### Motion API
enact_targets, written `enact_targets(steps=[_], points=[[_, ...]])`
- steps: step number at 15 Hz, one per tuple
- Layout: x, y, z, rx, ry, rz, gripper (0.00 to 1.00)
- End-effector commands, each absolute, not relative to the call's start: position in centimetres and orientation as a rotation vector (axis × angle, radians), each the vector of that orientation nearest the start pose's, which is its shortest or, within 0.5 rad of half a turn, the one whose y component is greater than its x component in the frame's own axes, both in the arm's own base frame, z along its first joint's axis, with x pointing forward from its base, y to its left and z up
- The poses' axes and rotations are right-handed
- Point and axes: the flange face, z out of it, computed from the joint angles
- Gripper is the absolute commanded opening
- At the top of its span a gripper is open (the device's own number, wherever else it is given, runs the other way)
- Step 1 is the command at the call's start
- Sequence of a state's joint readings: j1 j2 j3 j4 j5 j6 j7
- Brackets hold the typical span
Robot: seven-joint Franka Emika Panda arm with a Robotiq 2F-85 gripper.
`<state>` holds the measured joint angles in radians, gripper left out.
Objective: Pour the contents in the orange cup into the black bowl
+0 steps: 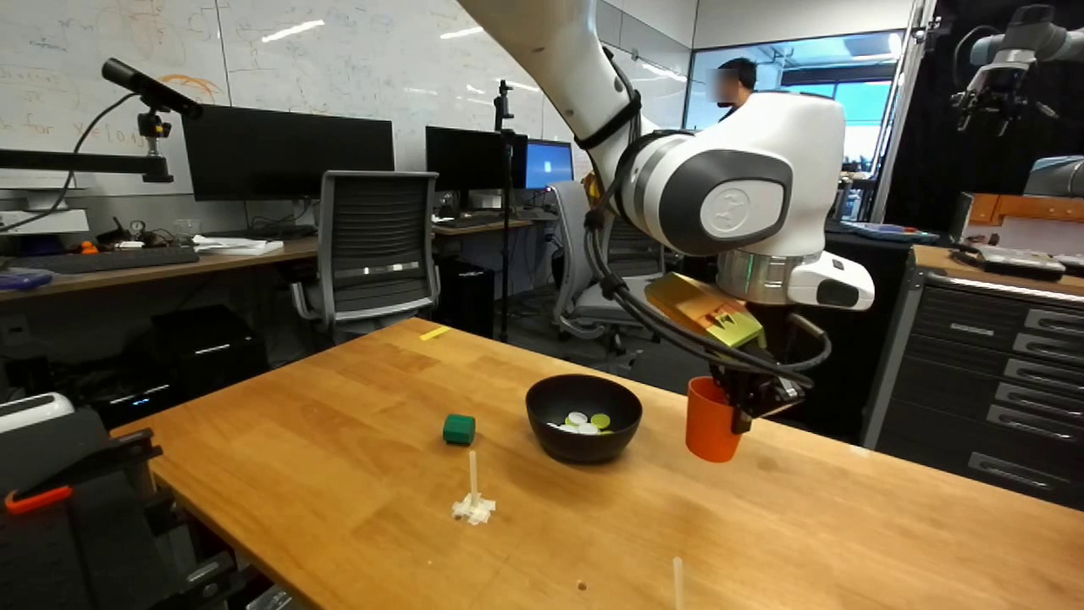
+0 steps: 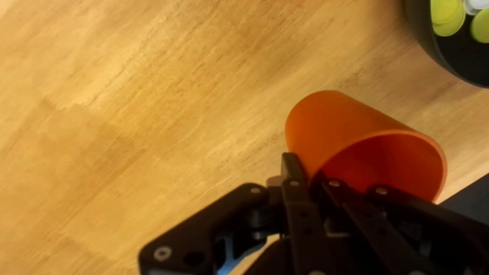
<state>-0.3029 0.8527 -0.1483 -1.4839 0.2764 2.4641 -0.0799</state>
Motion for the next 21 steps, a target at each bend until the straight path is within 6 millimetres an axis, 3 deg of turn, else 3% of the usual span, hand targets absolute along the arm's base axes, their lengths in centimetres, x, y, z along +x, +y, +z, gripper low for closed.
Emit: enact_targets(steps=[1,5,9,10,12,13,17,19,21], points=[[67.8,-31.1,16.6,-3.001,0.783,-0.257,0.04],[68.3,-31.8,14.3,-3.016,0.798,-0.251,0.06],[68.4,-32.7,12.5,-3.024,0.814,-0.229,0.15],[68.4,-32.9,12.3,-3.029,0.814,-0.231,0.39],[68.5,-33.1,12.0,-3.039,0.809,-0.228,0.42],[68.6,-33.1,12.0,-3.042,0.805,-0.226,0.48],[68.8,-31.6,14.1,-3.040,0.748,-0.236,0.80],[68.7,-29.9,16.6,-3.020,0.703,-0.262,0.95],[68.5,-28.4,20.3,-3.016,0.646,-0.308,1.00]])
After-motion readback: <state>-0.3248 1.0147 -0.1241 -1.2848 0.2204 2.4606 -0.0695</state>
